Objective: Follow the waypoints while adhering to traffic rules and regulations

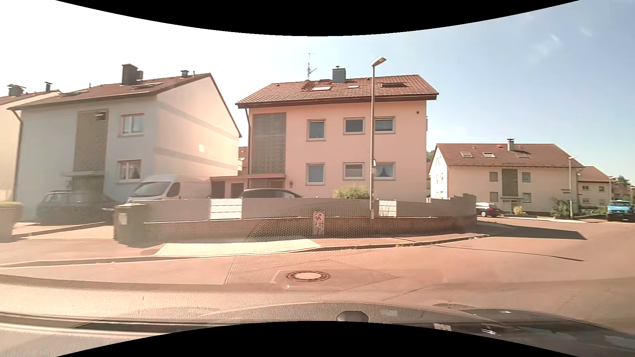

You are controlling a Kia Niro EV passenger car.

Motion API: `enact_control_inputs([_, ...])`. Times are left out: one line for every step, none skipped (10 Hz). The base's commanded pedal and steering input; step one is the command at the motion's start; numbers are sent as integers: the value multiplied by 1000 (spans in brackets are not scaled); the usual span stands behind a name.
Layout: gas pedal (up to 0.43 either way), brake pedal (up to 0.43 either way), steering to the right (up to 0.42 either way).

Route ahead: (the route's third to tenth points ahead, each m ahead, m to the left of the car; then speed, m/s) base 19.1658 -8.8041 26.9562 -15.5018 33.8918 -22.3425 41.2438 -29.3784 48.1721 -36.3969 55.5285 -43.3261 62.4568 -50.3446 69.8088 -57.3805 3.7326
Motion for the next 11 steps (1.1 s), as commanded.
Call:
enact_control_inputs([130,0,600])
enact_control_inputs([130,0,597])
enact_control_inputs([130,0,595])
enact_control_inputs([150,0,594])
enact_control_inputs([150,0,588])
enact_control_inputs([157,0,577])
enact_control_inputs([169,0,557])
enact_control_inputs([177,0,534])
enact_control_inputs([189,0,503])
enact_control_inputs([197,0,465])
enact_control_inputs([220,0,429])
